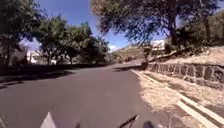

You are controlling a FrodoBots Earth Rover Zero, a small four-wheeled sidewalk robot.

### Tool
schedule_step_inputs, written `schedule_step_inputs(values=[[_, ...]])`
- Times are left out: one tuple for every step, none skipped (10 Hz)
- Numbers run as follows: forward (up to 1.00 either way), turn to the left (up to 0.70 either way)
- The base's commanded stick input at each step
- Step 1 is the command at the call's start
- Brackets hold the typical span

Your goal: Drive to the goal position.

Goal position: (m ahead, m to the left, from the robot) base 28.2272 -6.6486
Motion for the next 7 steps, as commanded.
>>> schedule_step_inputs(values=[[0.50,0.00],[0.50,0.00],[0.50,0.00],[0.50,0.00],[0.50,0.00],[0.50,0.00],[0.50,0.00]])
